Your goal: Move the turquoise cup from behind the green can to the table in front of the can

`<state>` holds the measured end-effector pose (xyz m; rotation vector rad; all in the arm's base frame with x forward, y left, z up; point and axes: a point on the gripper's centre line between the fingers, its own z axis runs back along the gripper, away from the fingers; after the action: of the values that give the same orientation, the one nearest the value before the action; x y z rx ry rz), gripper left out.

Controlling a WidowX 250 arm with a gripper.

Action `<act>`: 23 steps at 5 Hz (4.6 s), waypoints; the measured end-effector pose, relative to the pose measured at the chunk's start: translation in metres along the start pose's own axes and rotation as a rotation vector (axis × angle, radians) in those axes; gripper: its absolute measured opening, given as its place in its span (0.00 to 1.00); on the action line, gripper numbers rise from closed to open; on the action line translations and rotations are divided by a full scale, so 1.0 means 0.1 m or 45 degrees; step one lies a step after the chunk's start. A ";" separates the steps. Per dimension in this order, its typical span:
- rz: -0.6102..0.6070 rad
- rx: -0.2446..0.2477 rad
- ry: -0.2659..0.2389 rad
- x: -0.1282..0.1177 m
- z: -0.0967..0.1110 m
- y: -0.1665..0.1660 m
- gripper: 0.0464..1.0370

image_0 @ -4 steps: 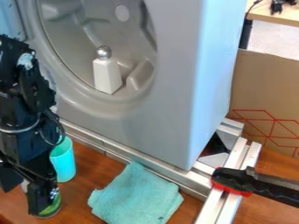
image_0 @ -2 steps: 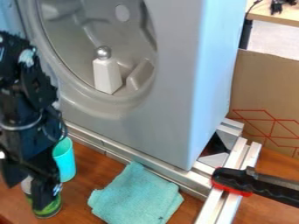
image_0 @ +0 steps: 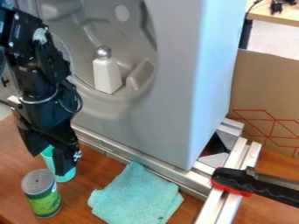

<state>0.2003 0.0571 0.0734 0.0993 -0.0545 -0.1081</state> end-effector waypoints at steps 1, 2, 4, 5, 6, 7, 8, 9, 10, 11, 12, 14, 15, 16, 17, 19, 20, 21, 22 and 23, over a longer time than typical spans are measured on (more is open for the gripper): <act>-0.029 -0.004 -0.003 0.19 -0.16 0.07 0.97; -0.056 0.009 -0.017 0.31 -0.19 0.11 0.97; -0.057 0.009 0.027 0.37 -0.37 0.14 0.97; -0.053 -0.004 0.067 0.36 -0.48 0.13 0.97; -0.056 -0.014 0.087 0.36 -0.58 0.14 0.95; -0.024 -0.031 0.078 0.36 -0.66 0.19 0.83; -0.024 -0.038 0.063 0.39 -0.65 0.19 0.53; 0.009 -0.055 0.063 0.39 -0.67 0.26 0.25; 0.007 -0.065 0.059 0.39 -0.66 0.25 0.08; -0.020 -0.089 0.041 0.40 -0.58 0.22 0.05; -0.076 -0.037 -0.139 0.39 -0.09 0.12 0.05; -0.218 -0.077 0.003 -0.36 0.12 -0.52 0.05; -0.360 -0.133 0.073 -0.54 -0.03 -0.89 0.05; -0.424 -0.154 0.106 -0.59 -0.20 -0.94 0.05; -0.487 -0.142 0.060 -0.60 -0.33 -0.90 0.05; -0.454 -0.092 -0.067 -0.52 -0.42 -0.80 0.05; -0.435 -0.101 -0.027 -0.54 -0.54 -0.78 0.05; -0.433 -0.109 -0.008 -0.49 -0.59 -0.78 0.05; -0.433 -0.100 -0.005 -0.46 -0.59 -0.77 0.08; -0.394 -0.110 0.042 -0.53 -0.58 -0.71 0.29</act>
<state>0.1432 -0.0018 0.0059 0.0224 -0.0011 -0.4177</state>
